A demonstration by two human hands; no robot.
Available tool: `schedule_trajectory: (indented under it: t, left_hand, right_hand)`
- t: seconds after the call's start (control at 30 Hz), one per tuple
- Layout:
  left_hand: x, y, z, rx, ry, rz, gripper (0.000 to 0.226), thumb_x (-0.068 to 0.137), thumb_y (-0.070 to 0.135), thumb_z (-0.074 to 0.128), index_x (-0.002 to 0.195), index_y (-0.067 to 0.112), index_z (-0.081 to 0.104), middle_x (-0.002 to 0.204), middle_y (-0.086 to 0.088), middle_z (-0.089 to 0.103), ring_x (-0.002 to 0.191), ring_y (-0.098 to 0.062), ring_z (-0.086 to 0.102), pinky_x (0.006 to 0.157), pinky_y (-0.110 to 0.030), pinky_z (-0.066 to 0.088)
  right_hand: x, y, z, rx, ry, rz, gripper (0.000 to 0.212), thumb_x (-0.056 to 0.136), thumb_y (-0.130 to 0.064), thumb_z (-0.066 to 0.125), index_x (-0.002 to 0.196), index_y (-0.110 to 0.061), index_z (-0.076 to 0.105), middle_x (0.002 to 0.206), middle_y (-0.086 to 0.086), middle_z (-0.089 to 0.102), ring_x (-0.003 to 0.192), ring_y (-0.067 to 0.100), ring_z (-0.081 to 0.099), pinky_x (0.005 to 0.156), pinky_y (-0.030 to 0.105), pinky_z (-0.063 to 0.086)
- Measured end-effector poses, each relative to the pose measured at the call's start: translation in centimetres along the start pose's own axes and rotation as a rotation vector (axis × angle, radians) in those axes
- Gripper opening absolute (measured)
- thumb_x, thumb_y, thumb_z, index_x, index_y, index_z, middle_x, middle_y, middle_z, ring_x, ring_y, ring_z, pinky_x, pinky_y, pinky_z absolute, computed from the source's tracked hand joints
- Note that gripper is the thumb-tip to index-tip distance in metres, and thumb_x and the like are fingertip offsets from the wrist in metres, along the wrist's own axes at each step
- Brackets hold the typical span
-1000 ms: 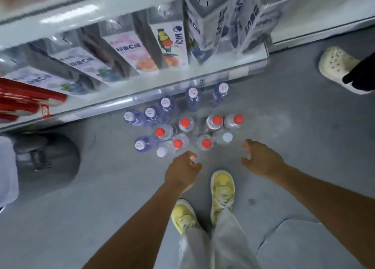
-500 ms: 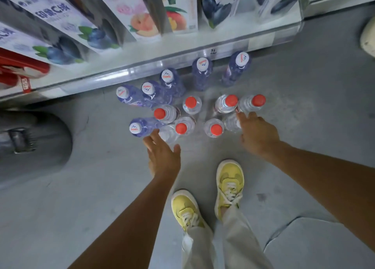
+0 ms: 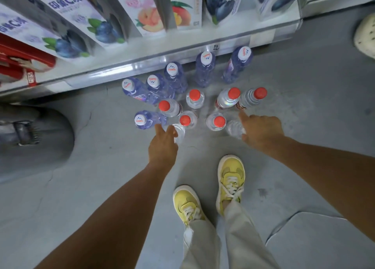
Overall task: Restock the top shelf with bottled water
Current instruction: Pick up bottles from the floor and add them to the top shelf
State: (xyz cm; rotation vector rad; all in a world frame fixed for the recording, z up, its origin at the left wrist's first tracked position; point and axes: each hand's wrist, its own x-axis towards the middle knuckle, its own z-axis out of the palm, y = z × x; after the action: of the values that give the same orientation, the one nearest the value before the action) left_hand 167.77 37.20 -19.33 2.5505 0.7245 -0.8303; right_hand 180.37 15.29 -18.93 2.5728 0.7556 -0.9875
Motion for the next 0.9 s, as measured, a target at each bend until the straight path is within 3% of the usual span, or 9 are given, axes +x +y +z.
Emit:
schedule_trajectory:
  t: [0.1, 0.3, 0.4, 0.53, 0.73, 0.8, 0.9]
  left_hand:
    - [-3.7, 0.6, -2.9, -0.017, 0.0, 0.019, 0.033, 0.092, 0.017, 0.063, 0.124, 0.014, 0.054, 0.134, -0.016, 0.039, 0.098, -0.04, 0.061, 0.083, -0.038, 0.046]
    - [-12.1, 2.4, -11.6, -0.148, 0.087, 0.07, 0.028, 0.089, 0.02, 0.067, 0.115, 0.013, 0.059, 0.127, -0.014, 0.046, 0.098, -0.039, 0.06, 0.08, -0.034, 0.044]
    - [-16.3, 2.9, -16.7, -0.202, 0.109, 0.097, 0.028, 0.085, 0.021, 0.071, 0.111, 0.016, 0.063, 0.114, -0.009, 0.046, 0.097, -0.036, 0.059, 0.076, -0.029, 0.038]
    - [-21.4, 3.6, -25.5, -0.247, 0.169, 0.167, 0.032, 0.078, 0.023, 0.078, 0.109, 0.019, 0.069, 0.097, 0.005, 0.04, 0.1, -0.025, 0.055, 0.073, -0.021, 0.027]
    - [-29.4, 5.9, -40.2, -0.209, 0.351, 0.305, 0.029, 0.072, 0.025, 0.081, 0.097, 0.013, 0.071, 0.103, -0.005, 0.064, 0.094, -0.023, 0.059, 0.072, -0.026, 0.036]
    - [-32.4, 6.6, -44.7, -0.232, 0.436, 0.345, 0.027, 0.072, 0.022, 0.082, 0.092, 0.008, 0.072, 0.094, -0.004, 0.065, 0.085, -0.022, 0.057, 0.069, -0.03, 0.039]
    - [-36.8, 7.2, -50.7, -0.294, 0.54, 0.371, 0.028, 0.071, 0.023, 0.085, 0.094, 0.014, 0.071, 0.088, 0.004, 0.062, 0.082, -0.016, 0.057, 0.069, -0.026, 0.042]
  right_hand:
    - [-4.1, 0.0, -2.9, 0.049, 0.028, -0.014, 0.051, 0.092, -0.036, 0.054, 0.136, -0.02, 0.035, 0.12, 0.004, 0.064, 0.108, 0.029, 0.064, 0.071, 0.031, 0.035]
    - [-13.3, -0.4, -12.2, 0.229, 0.107, -0.021, 0.048, 0.091, -0.039, 0.054, 0.133, -0.021, 0.041, 0.116, 0.008, 0.064, 0.105, 0.031, 0.062, 0.076, 0.032, 0.038]
    - [-18.0, -0.6, -17.3, 0.245, 0.157, -0.04, 0.047, 0.09, -0.041, 0.056, 0.131, -0.024, 0.04, 0.115, 0.007, 0.063, 0.104, 0.03, 0.062, 0.08, 0.033, 0.043]
    - [-24.4, -0.3, -24.9, 0.283, 0.263, -0.066, 0.036, 0.087, -0.043, 0.058, 0.115, -0.025, 0.045, 0.11, 0.003, 0.065, 0.102, 0.028, 0.061, 0.076, 0.031, 0.039]
    - [-34.4, 0.4, -38.8, 0.335, 0.489, -0.16, 0.037, 0.085, -0.045, 0.062, 0.114, -0.024, 0.053, 0.112, 0.002, 0.065, 0.104, 0.027, 0.06, 0.074, 0.031, 0.036]
    - [-37.5, 0.5, -43.2, 0.328, 0.571, -0.186, 0.034, 0.084, -0.047, 0.062, 0.109, -0.024, 0.054, 0.111, 0.001, 0.065, 0.103, 0.026, 0.059, 0.073, 0.031, 0.036]
    - [-42.3, 0.7, -49.0, 0.349, 0.668, -0.219, 0.028, 0.084, -0.047, 0.064, 0.103, -0.028, 0.056, 0.103, -0.004, 0.064, 0.096, 0.022, 0.058, 0.072, 0.032, 0.04]
